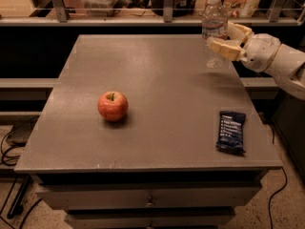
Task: Place water bottle upright
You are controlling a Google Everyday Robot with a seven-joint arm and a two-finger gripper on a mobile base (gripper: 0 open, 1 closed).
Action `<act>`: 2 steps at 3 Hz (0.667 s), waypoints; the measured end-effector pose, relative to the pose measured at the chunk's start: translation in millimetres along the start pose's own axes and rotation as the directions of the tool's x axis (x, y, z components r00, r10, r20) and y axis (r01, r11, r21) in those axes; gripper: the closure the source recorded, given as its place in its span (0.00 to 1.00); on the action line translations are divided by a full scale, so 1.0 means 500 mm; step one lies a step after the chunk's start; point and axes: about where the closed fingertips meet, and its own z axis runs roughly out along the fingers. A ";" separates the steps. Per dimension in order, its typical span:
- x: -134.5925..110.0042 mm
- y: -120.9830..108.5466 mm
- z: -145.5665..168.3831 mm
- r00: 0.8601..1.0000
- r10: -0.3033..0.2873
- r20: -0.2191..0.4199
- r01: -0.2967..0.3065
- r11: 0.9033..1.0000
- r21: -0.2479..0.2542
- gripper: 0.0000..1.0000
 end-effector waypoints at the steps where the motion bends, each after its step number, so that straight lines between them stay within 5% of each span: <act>1: 0.017 0.005 -0.014 1.000 0.015 0.007 -0.015 1.000 0.017 1.00; 2: 0.036 0.010 -0.022 0.999 0.033 0.015 -0.034 0.999 0.031 1.00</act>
Offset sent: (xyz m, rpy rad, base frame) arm -0.0049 -0.0175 -0.0346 0.0639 0.0355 -0.0395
